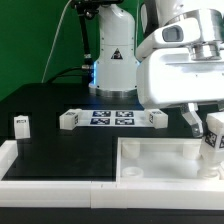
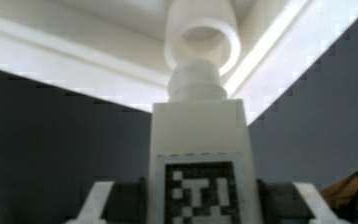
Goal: Assemble one leg
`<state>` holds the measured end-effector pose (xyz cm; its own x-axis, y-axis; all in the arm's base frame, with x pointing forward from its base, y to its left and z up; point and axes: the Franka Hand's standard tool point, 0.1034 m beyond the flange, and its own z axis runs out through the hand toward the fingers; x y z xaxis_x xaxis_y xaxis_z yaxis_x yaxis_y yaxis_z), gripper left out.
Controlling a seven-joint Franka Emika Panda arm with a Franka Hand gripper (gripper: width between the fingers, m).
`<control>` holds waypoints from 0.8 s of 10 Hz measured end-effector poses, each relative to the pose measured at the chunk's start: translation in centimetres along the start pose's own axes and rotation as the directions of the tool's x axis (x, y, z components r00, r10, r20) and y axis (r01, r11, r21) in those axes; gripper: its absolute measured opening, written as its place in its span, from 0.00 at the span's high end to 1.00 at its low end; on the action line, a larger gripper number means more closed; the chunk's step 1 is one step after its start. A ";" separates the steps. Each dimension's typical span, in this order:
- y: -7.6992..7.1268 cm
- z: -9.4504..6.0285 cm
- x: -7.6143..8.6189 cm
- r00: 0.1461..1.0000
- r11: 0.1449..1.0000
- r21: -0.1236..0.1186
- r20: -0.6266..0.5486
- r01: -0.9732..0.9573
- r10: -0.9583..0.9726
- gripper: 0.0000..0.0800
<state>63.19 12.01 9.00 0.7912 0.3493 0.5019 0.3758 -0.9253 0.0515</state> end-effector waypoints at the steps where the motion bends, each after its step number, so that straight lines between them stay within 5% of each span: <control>1: -0.1 0.2 -0.4 1.000 1.000 0.002 0.007 0.002 -0.002 0.64; 8: -0.3 0.9 -1.4 1.000 1.000 0.007 0.024 0.001 -0.001 0.64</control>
Offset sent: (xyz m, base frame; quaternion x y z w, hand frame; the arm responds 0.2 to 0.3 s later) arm -0.0081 -0.0025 -0.0014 -0.0028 -0.0049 -0.0025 1.0000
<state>62.43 11.92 7.51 0.8022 0.3535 0.4811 0.3796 -0.9240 0.0460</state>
